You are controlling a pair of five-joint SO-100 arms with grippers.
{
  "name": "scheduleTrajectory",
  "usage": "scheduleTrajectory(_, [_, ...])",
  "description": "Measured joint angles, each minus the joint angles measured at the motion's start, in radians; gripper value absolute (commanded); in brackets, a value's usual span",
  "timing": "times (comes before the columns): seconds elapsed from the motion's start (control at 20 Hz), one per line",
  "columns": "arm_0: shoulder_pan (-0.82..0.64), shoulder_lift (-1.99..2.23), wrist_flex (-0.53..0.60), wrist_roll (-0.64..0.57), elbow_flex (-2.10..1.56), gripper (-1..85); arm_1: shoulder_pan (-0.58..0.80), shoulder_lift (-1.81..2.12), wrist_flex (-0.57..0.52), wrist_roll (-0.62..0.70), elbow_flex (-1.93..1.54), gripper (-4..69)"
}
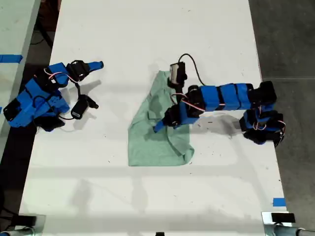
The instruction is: Fold t shirt
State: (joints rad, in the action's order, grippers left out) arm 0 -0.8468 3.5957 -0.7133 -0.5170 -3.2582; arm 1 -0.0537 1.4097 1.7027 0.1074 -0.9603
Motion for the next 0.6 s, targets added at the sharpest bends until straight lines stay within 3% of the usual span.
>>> scheduleTrajectory(0.1, [0.000,0.000,0.000,0.000,0.000,-0.2,0.008,0.161,0.015,-0.025,-0.179,22.5])
scheduleTrajectory(0.2, [0.000,0.000,0.000,0.000,0.000,-0.2,0.031,0.359,0.015,-0.049,-0.411,3.7])
scheduleTrajectory(0.3, [0.000,0.000,0.000,0.000,0.000,-0.2,0.081,0.572,-0.020,-0.049,-0.695,3.3])
scheduleTrajectory(0.5, [0.000,0.000,0.000,0.000,0.000,-0.2,0.219,1.141,-0.390,0.109,-1.454,1.9])
scheduleTrajectory(0.6, [-0.002,0.000,0.000,0.000,0.000,-0.2,0.264,1.514,-0.437,0.117,-1.807,1.8])
